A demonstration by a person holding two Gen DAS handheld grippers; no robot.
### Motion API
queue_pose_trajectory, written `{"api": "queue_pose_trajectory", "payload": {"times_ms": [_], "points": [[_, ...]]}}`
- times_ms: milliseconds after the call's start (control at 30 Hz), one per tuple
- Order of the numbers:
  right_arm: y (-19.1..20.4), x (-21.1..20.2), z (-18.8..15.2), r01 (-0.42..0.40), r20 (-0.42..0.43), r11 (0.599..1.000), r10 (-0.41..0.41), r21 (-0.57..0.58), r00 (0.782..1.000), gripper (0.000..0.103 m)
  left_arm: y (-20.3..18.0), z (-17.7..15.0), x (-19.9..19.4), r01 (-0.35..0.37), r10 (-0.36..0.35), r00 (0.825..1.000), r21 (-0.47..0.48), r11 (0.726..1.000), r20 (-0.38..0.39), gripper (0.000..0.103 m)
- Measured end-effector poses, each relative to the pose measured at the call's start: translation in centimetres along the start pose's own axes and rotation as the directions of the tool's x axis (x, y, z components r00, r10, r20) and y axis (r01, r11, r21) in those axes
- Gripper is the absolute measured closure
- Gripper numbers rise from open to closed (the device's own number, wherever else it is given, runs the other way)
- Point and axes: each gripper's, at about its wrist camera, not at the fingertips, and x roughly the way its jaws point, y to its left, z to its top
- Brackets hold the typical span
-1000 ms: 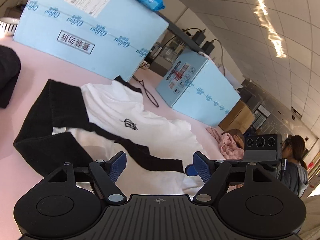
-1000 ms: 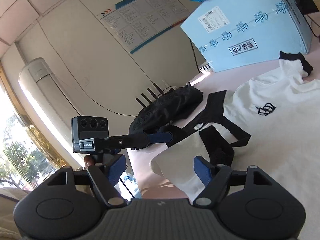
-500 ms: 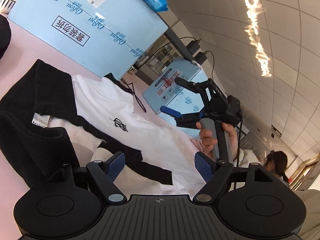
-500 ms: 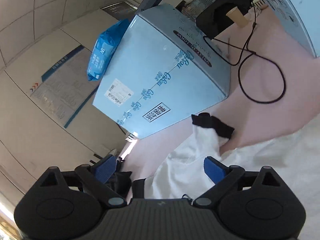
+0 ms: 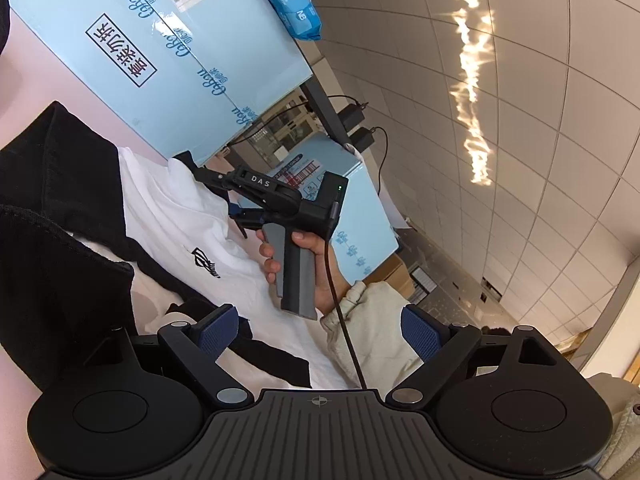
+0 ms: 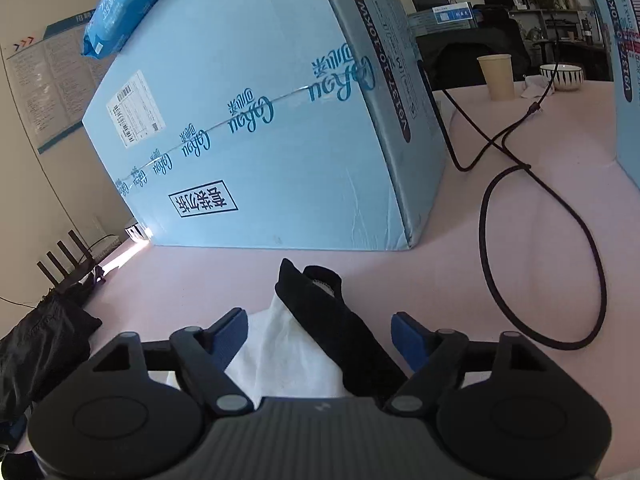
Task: Fold clothes
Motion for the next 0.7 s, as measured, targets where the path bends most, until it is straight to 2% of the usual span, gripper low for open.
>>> {"api": "queue_pose_trajectory", "payload": {"times_ms": [33, 67, 167, 233, 300, 333, 367, 400, 467, 500, 567, 633, 667, 700], "points": [[0.1, 0.0, -0.1, 0.012, 0.009, 1.000, -0.012, -0.007, 1.000, 0.084, 0.0, 0.0, 0.0, 0.002, -0.002, 1.000, -0.002, 1.000, 0.001, 0.012], [0.3, 0.0, -0.2, 0.024, 0.018, 1.000, -0.024, -0.013, 1.000, 0.087, 0.0, 0.0, 0.0, 0.005, -0.005, 1.000, -0.005, 1.000, 0.002, 0.012], [0.4, -1.7, 0.2, -0.036, 0.082, 0.999, 0.034, 0.013, 0.996, 0.090, 0.3, 0.2, 0.1, 0.014, -0.014, 1.000, -0.019, 1.000, 0.006, 0.012], [1.1, -3.3, 0.5, -0.083, 0.120, 0.996, 0.084, -0.014, 0.989, 0.090, 0.4, 0.2, 0.1, 0.021, -0.020, 1.000, -0.027, 0.999, 0.009, 0.012], [2.7, -4.9, 0.6, -0.138, 0.146, 0.984, 0.154, -0.114, 0.977, 0.090, 0.4, 0.3, 0.2, 0.021, -0.021, 1.000, -0.027, 0.999, 0.008, 0.012], [3.9, -5.8, 0.3, -0.155, 0.152, 0.966, 0.188, -0.207, 0.970, 0.090, 0.4, 0.2, 0.2, 0.020, -0.020, 1.000, -0.024, 0.999, 0.007, 0.012], [5.3, -6.8, -0.2, -0.167, 0.154, 0.938, 0.221, -0.304, 0.963, 0.090, 0.4, 0.2, 0.3, 0.019, -0.019, 1.000, -0.022, 1.000, 0.006, 0.012], [7.4, -8.1, -1.4, -0.183, 0.130, 0.874, 0.267, -0.450, 0.955, 0.089, 0.3, 0.2, 0.3, 0.018, -0.018, 1.000, -0.019, 1.000, 0.004, 0.012], [10.3, -9.5, -3.8, -0.269, -0.010, 0.729, 0.338, -0.629, 0.941, 0.085, 0.3, 0.2, 0.4, 0.016, -0.016, 1.000, -0.015, 1.000, 0.002, 0.012], [11.0, -9.6, -4.9, -0.303, -0.078, 0.677, 0.342, -0.671, 0.937, 0.080, 0.2, 0.2, 0.4, 0.016, -0.016, 1.000, -0.013, 1.000, 0.001, 0.012], [12.4, -9.7, -6.9, -0.368, -0.205, 0.574, 0.330, -0.732, 0.922, 0.056, 0.2, 0.3, 0.3, 0.016, -0.016, 1.000, -0.012, 1.000, 0.001, 0.011], [12.7, -9.7, -8.2, -0.398, -0.256, 0.548, 0.319, -0.735, 0.913, 0.054, 0.3, 0.3, 0.3, 0.018, -0.018, 1.000, -0.012, 1.000, 0.001, 0.011], [12.6, -9.8, -8.1, -0.408, -0.258, 0.558, 0.330, -0.723, 0.908, 0.053, 0.3, 0.3, 0.3, 0.018, -0.018, 1.000, -0.013, 1.000, 0.000, 0.011], [12.2, -10.1, -7.6, -0.408, -0.228, 0.595, 0.356, -0.693, 0.906, 0.049, 0.3, 0.3, 0.3, 0.019, -0.019, 1.000, -0.013, 1.000, 0.000, 0.011]]}}
